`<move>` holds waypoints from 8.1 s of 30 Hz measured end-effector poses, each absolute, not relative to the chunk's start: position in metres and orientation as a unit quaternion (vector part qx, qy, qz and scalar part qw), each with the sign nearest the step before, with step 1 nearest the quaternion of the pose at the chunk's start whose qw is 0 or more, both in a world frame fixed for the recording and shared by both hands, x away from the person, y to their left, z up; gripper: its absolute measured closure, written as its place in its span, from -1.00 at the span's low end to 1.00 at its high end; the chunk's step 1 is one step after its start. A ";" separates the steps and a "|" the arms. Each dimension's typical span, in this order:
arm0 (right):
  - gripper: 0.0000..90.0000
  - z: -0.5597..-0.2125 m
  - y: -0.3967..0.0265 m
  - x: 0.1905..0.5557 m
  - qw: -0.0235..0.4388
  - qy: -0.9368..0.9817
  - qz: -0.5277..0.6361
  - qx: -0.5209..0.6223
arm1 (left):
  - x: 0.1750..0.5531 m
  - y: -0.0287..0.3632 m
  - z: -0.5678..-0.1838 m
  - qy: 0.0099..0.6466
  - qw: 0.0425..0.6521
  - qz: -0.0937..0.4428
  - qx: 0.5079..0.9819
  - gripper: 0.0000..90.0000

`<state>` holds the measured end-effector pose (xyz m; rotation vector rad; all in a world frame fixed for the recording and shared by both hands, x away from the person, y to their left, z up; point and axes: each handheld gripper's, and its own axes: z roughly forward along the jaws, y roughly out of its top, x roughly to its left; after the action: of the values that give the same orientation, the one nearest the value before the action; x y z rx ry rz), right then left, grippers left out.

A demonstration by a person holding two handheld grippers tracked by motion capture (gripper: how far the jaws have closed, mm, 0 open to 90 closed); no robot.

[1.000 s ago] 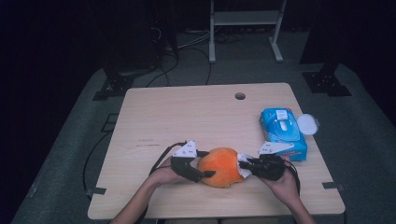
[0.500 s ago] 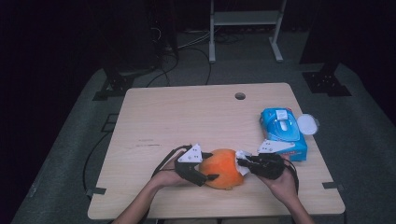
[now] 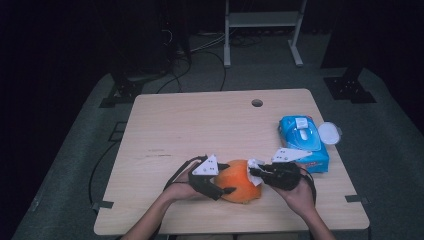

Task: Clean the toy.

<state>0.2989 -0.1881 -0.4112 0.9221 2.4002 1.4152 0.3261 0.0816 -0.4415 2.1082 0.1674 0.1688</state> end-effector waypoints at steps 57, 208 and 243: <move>0.78 -0.383 -0.154 0.267 0.108 0.829 0.492 0.243 | 0.302 0.055 -0.414 0.077 0.492 0.093 0.862 -0.29; 0.74 -0.425 -0.212 0.287 0.071 0.804 0.482 0.341 | 0.325 0.078 -0.442 0.104 0.515 0.015 0.851 -0.48; 0.73 -0.418 -0.178 0.280 0.104 0.833 0.468 0.275 | 0.322 0.072 -0.436 0.087 0.514 0.005 0.853 -0.61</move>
<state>0.2798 -0.1776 -0.4177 0.8108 2.4574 1.3815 0.3218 0.0723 -0.4362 2.0504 0.2084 0.0130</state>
